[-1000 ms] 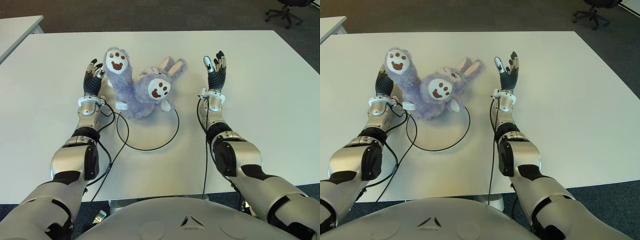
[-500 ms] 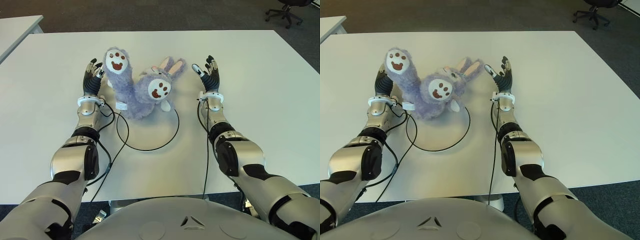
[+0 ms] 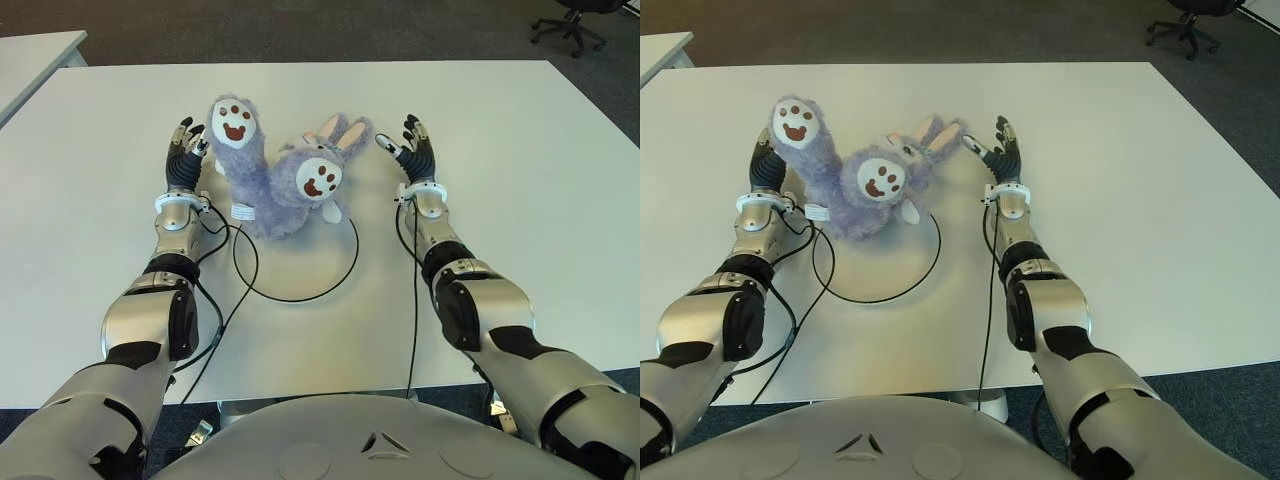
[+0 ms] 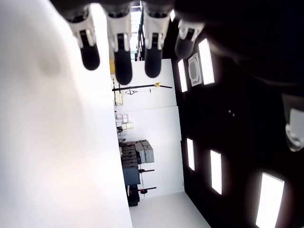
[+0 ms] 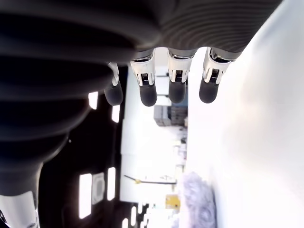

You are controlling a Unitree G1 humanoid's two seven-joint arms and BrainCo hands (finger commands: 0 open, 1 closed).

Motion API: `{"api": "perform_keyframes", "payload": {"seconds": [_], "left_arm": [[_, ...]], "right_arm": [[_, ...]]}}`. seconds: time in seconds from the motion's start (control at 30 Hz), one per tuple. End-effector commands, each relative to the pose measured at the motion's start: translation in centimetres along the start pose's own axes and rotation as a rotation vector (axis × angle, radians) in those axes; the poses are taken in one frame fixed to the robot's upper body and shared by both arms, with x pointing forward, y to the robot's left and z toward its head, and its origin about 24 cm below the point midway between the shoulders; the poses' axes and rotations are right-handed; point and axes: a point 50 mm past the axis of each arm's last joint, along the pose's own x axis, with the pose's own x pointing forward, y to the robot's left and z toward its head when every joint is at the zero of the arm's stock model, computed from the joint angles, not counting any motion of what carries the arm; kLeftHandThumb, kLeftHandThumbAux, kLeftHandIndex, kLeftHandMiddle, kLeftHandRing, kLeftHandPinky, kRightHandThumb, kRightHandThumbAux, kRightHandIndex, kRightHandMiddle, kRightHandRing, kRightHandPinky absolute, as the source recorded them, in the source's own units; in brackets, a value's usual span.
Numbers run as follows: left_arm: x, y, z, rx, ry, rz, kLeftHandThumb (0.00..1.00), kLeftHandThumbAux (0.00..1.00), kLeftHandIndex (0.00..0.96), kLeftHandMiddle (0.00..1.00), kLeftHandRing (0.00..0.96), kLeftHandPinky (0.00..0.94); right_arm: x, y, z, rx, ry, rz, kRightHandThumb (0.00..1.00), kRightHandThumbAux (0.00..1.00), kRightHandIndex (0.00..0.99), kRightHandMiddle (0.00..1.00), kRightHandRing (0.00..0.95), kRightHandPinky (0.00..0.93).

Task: Put the doll into the plate.

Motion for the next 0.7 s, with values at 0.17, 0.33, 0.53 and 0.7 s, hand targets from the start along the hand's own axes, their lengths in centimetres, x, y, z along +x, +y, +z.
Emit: {"api": "perform_keyframes", "payload": {"seconds": [0.17, 0.33, 0.53, 0.7], "left_arm": [[-2.4, -1.4, -4.3, -0.016, 0.195, -0.044, 0.000, 0.398, 0.000, 0.139, 0.154, 0.172], [-2.5, -1.5, -4.4, -0.014, 0.202, -0.045, 0.000, 0.400, 0.001, 0.142, 0.164, 0.187], [-2.5, -1.6, -4.4, -0.002, 0.201, -0.050, 0.000, 0.395, 0.007, 0.149, 0.181, 0.203], [-2.6, -1.8, -4.5, 0.015, 0.201, -0.056, 0.000, 0.383, 0.008, 0.148, 0.181, 0.164]], "right_arm": [[-1.8, 0.2, -4.3, -0.028, 0.232, 0.051, 0.000, 0.639, 0.033, 0.040, 0.022, 0.005], [-1.8, 0.3, -4.4, -0.026, 0.255, 0.065, 0.000, 0.641, 0.034, 0.044, 0.030, 0.020], [-2.0, 0.3, -4.8, -0.025, 0.280, 0.076, 0.000, 0.635, 0.042, 0.050, 0.040, 0.036], [-2.1, 0.3, -5.1, -0.024, 0.305, 0.087, 0.000, 0.629, 0.048, 0.063, 0.052, 0.051]]}}
